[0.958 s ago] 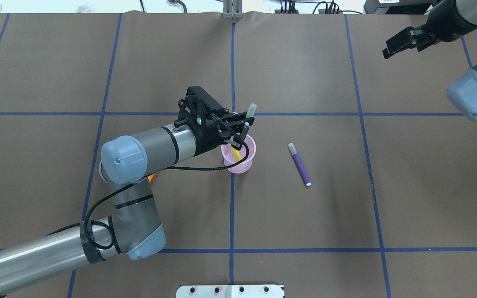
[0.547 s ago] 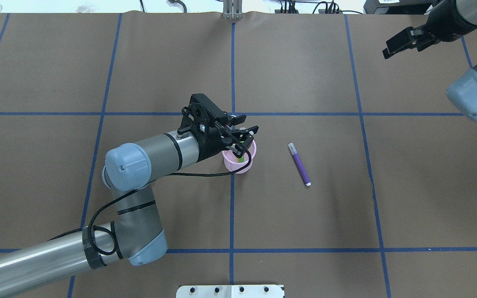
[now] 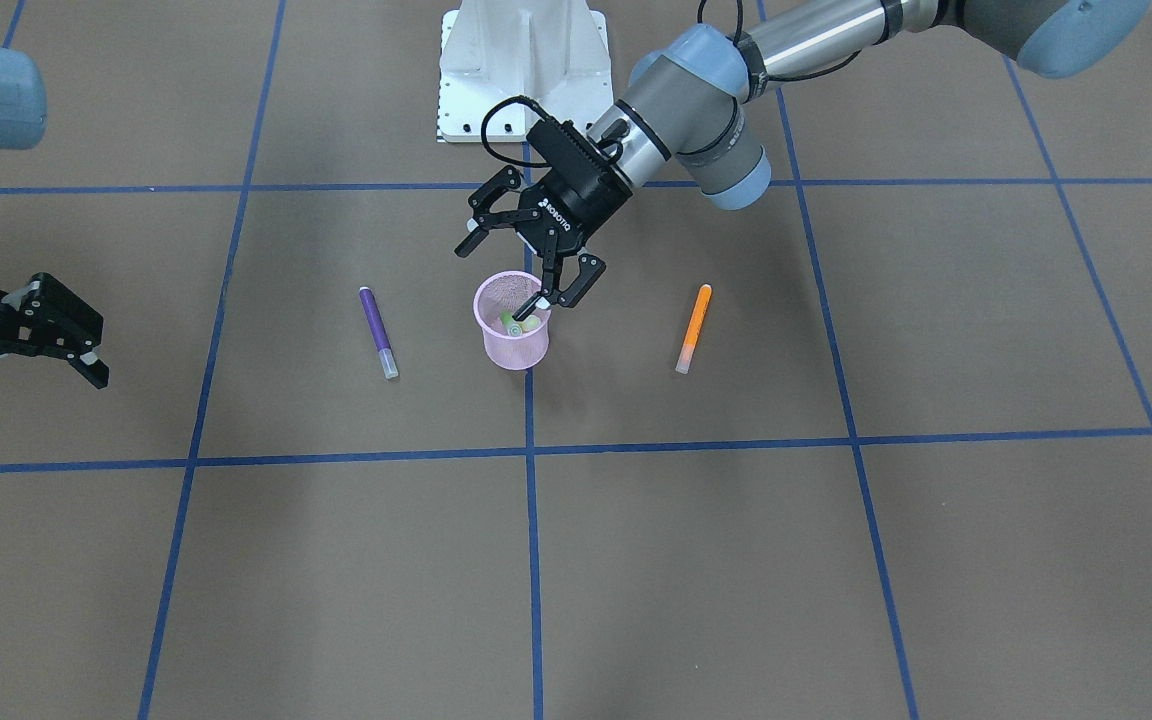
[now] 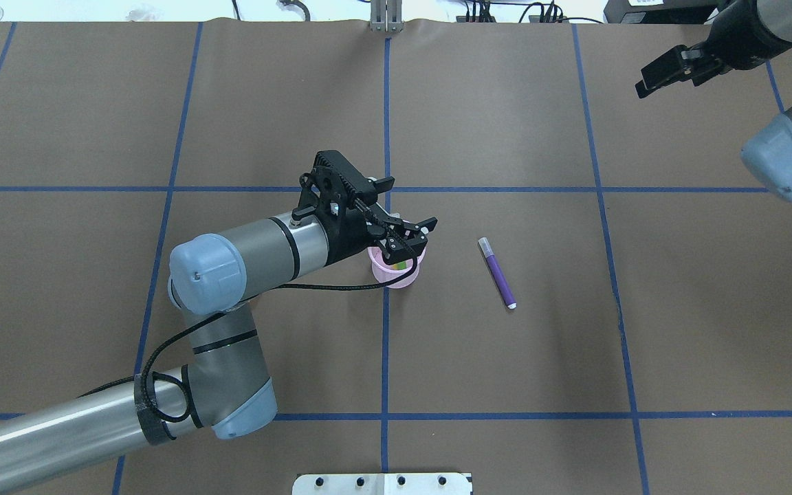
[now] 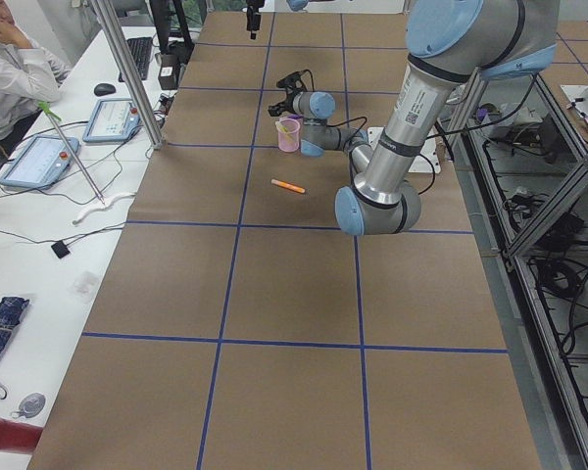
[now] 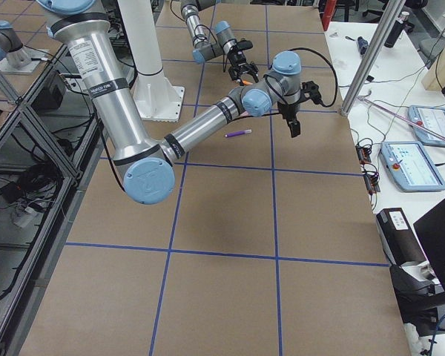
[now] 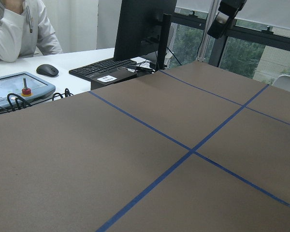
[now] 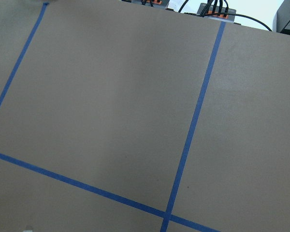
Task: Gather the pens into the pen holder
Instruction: 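Release the green marker into the pink cup with the left gripper, then move the left gripper down to the orange marker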
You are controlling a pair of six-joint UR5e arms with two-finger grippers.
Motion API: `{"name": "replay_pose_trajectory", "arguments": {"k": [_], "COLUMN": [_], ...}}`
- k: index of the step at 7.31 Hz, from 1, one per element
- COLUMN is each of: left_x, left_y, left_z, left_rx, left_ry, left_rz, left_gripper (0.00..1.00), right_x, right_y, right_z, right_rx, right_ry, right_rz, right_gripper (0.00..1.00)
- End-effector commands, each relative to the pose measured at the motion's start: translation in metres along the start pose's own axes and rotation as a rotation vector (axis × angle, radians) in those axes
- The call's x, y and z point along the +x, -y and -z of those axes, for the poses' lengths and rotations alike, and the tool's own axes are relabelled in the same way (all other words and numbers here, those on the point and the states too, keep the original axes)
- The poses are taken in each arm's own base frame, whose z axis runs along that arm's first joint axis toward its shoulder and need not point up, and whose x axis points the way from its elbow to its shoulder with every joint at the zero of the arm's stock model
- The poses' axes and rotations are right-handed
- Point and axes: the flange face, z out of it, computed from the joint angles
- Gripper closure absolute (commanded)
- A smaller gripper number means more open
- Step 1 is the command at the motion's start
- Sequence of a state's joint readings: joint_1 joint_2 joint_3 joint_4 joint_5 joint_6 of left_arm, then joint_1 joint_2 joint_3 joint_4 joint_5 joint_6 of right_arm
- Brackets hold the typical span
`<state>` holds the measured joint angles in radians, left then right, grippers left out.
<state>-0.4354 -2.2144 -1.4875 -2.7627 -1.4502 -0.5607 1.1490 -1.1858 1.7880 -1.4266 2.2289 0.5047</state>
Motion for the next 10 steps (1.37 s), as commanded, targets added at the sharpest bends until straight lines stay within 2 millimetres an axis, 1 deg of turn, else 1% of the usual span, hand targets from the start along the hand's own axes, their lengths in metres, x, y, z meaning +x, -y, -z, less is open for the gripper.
{"name": "replay_pose_trajectory", "arguments": {"k": [1,2,3,4,5,6,7,8,9,10], "left_x": [-0.020,-0.040,-0.049,-0.055,-0.059,-0.070,-0.080,-0.096,-0.103,-0.110], "left_y": [0.019,0.028,0.038,0.034,0.029,0.022,0.014,-0.011,-0.029,-0.052], "left_z": [0.005,0.005,0.011,0.012,0.018,0.020,0.022,0.028,0.033,0.035], "left_rx": [-0.073,-0.197,-0.296,-0.352,-0.427,-0.565,-0.654,-0.690,-0.706,-0.737], "left_ry": [0.062,0.074,0.121,0.184,0.227,0.262,0.329,0.421,0.458,0.477], "left_rz": [0.015,0.124,0.227,0.298,0.313,0.354,0.379,0.485,0.530,0.530], "left_gripper": [0.03,0.03,0.02,0.01,0.00,0.00,0.00,0.00,0.00,0.00], "right_x": [0.000,0.001,0.001,0.000,0.002,0.002,0.002,0.002,0.004,0.004], "right_y": [0.000,-0.001,-0.001,-0.001,-0.001,-0.001,-0.001,-0.001,-0.001,-0.001], "right_z": [0.000,-0.001,-0.001,0.000,-0.001,-0.001,-0.001,-0.002,-0.004,-0.004], "right_rx": [-0.001,-0.002,-0.002,-0.001,-0.003,-0.003,-0.003,-0.005,-0.007,-0.008], "right_ry": [0.000,-0.001,-0.001,0.000,-0.002,-0.002,-0.002,-0.003,-0.004,-0.004], "right_rz": [-0.001,-0.002,-0.002,-0.002,-0.004,-0.004,-0.004,-0.004,-0.008,-0.009], "right_gripper": [0.01,0.01,0.01,0.01,0.01,0.01,0.01,0.01,0.01,0.01]}}
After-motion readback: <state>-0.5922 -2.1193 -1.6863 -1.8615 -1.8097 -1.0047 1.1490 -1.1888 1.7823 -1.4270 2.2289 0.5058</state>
